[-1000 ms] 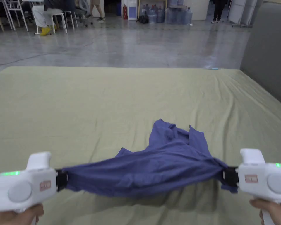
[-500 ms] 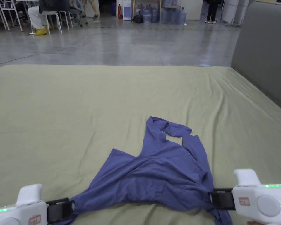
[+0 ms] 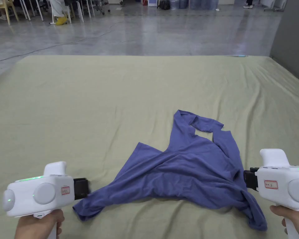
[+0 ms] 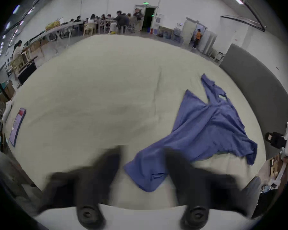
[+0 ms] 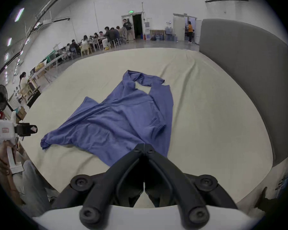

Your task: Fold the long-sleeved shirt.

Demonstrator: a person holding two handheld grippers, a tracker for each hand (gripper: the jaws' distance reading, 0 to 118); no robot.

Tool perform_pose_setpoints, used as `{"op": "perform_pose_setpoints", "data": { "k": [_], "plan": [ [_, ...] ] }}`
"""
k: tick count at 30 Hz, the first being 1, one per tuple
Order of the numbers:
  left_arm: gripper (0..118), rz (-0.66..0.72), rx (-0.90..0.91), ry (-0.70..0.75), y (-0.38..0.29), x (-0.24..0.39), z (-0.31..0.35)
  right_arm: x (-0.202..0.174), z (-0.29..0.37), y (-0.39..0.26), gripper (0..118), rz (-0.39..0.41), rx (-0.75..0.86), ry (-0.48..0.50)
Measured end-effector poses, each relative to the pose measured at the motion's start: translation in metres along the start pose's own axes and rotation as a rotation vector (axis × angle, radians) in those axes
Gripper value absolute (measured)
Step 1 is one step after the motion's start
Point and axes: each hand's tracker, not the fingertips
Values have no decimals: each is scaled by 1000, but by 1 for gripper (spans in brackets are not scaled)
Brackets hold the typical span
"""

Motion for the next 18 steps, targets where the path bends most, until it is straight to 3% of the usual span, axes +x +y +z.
{"op": "perform_pose_setpoints", "data": {
  "k": [1, 6, 7, 8, 10, 11, 12, 13, 15, 16, 18],
  "plan": [
    [111, 12, -38, 8, -3, -1, -9, -2, -1, -1, 2, 2, -6, 4],
    [102, 7, -145, 80, -9, 0, -48, -6, -9, -3, 2, 17, -36, 8],
    [94, 4, -145, 86, -11, 1, -56, -7, -9, -2, 2, 21, -40, 6],
    [78, 3, -138, 95, -15, 5, -61, -8, -10, -3, 2, 25, -42, 5],
    [66, -75, -88, 153, -24, 15, -62, -10, -12, -2, 2, 28, -49, 4],
    [50, -141, -74, 149, -26, 20, -59, -10, -13, -2, 2, 29, -55, 5],
    [17, -203, -69, 129, -27, 28, -55, -10, -16, -2, 2, 31, -63, 6],
    [5, -245, -73, 129, -27, 32, -51, -10, -21, -1, 2, 33, -73, 6],
    [4, -219, -60, 110, -23, 28, -44, -11, -29, 3, 2, 45, -91, 7],
    [4, -163, -57, 9, -17, 25, -40, -12, -34, 8, 2, 55, -95, 6],
    [4, -116, -18, 31, -6, 21, -34, -11, -43, 25, 2, 66, -94, 11]
  ]
}}
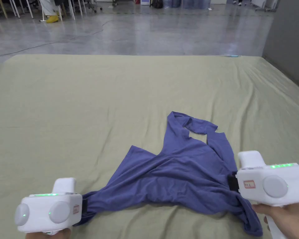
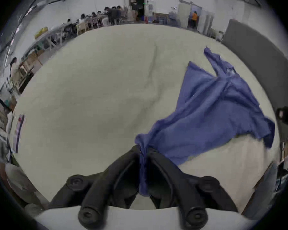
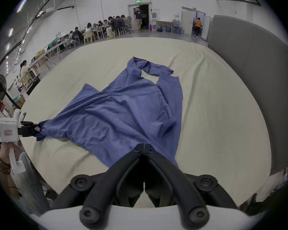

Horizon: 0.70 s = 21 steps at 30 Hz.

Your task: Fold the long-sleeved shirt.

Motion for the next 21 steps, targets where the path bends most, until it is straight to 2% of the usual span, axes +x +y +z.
{"op": "perform_pose_setpoints", "data": {
  "k": [4, 5, 6, 7, 8, 13, 16, 19, 20, 21],
  "plan": [
    [4, -25, 56, -16, 32, -2, 9, 4, -21, 69, 4, 24, 24, 57],
    [4, -19, 63, -33, 39, -3, 9, 5, -31, 87, 23, 37, 26, 95],
    [4, -20, 71, -40, 45, -1, 10, 5, -46, 110, 78, 36, 17, 99],
    [4, -27, 81, -43, 50, 2, 10, 6, -63, 132, 113, 37, 5, 104],
    [4, -36, 91, -45, 55, 4, 9, 5, -87, 153, 118, 61, -34, 108],
    [4, -25, 87, -65, 56, 18, 5, -2, -190, 215, 116, 193, -230, 158],
    [4, -10, 75, -64, 53, 23, 3, -1, -230, 219, 107, 283, -300, 141],
    [4, -1, 54, -58, 52, 23, -1, 2, -256, 210, 101, 352, -389, 73],
    [4, 4, 50, -55, 52, 22, -2, 3, -262, 206, 96, 360, -430, 61],
    [4, 11, 44, -52, 52, 22, -2, 3, -268, 201, 79, 362, -485, 49]
  ]
}}
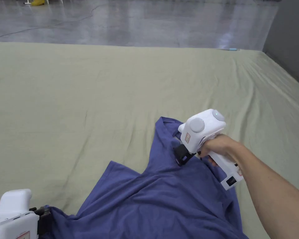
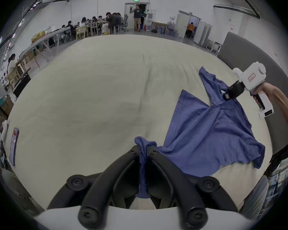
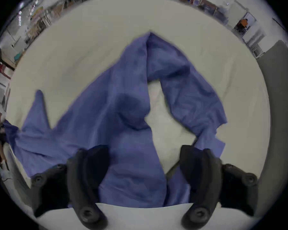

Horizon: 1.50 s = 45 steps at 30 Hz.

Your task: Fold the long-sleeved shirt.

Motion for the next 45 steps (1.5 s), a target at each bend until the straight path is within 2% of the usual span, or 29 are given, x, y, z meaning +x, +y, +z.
{"op": "perform_pose_setpoints", "data": {
  "k": [1, 2, 3, 4, 5, 6, 7, 14, 15, 18, 20, 23, 28, 34, 37, 40, 41, 45],
  "plan": [
    [4, 3, -3, 3, 0, 0, 0, -1, -7, -3, 74, 3, -48, 23],
    [4, 5, -4, 9, 0, 0, 0, -5, -1, -11, 71, -4, 36, 18],
    [4, 8, -5, 13, 1, -2, -1, -6, 3, -10, 60, -3, 37, 17],
    [4, 8, -3, 14, 1, -2, -1, -8, 8, -10, 38, -8, 52, 12],
    [4, 9, 0, 14, 2, 0, 0, -10, 12, -10, 3, -10, 79, -21],
    [4, 12, 3, 14, 3, 1, 2, -13, 14, -11, 3, 11, 107, -111],
    [4, 16, 10, 10, 5, 0, 3, -11, 18, -14, 3, -15, 100, -57],
    [4, 1, 124, 5, 41, -1, 36, 6, 90, -26, 3, -99, 206, -45],
    [4, 0, 152, -4, 50, -1, 42, 8, 104, -29, 3, -93, 251, -58],
    [4, 1, 213, -24, 78, 2, 60, 17, 156, -33, 3, -151, 341, -42],
    [4, -12, 257, -31, 100, 6, 70, 23, 191, -36, 3, -144, 401, -52],
    [4, -7, 348, -65, 147, 11, 83, 28, 254, -39, 3, -161, 497, -120],
    [4, -46, 450, -25, 260, 23, 98, 59, 350, -22, 3, -203, 637, -245],
    [4, -62, 535, -9, 408, 39, 118, 101, 453, 21, 3, -340, 843, -320],
    [4, -56, 542, 45, 468, 44, 131, 108, 499, 39, 3, -346, 932, -366],
    [4, -57, 636, 69, 509, 53, 161, 108, 546, 51, 3, -410, 1082, -456],
    [4, -41, 655, 70, 519, 55, 171, 109, 560, 54, 3, -429, 1108, -460],
    [4, -34, 727, 59, 558, 64, 214, 106, 620, 65, 3, -439, 1192, -520]
  ]
}}
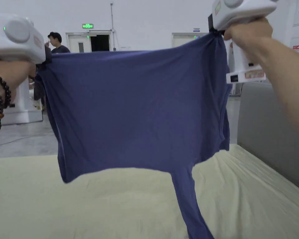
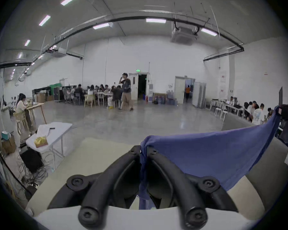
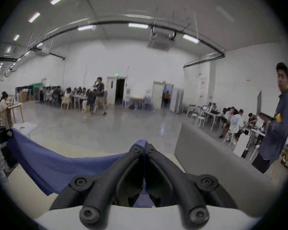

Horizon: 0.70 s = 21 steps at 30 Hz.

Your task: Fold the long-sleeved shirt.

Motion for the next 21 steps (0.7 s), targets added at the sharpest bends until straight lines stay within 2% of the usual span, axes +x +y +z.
{"op": "perform_pose_setpoints", "data": {
  "k": [4, 9, 15, 18, 21],
  "plan": [
    [4, -41, 68, 8, 30, 4, 9, 2, 6, 32, 3, -5, 11, -2],
    [4, -59, 57, 23, 20, 0, 7, 2, 0, 8, 3, -39, -6, 39],
    [4, -60, -40, 23, -62, -7, -20, -8, -27, -80, 3, -92, -124, 103],
    [4, 2, -122, -2, -105, -12, -26, -14, -35, -122, 3, -135, -207, 145],
    [4, 13, -153, 0, -131, -22, -20, -14, -28, -144, 3, -133, -222, 150]
  ]
}}
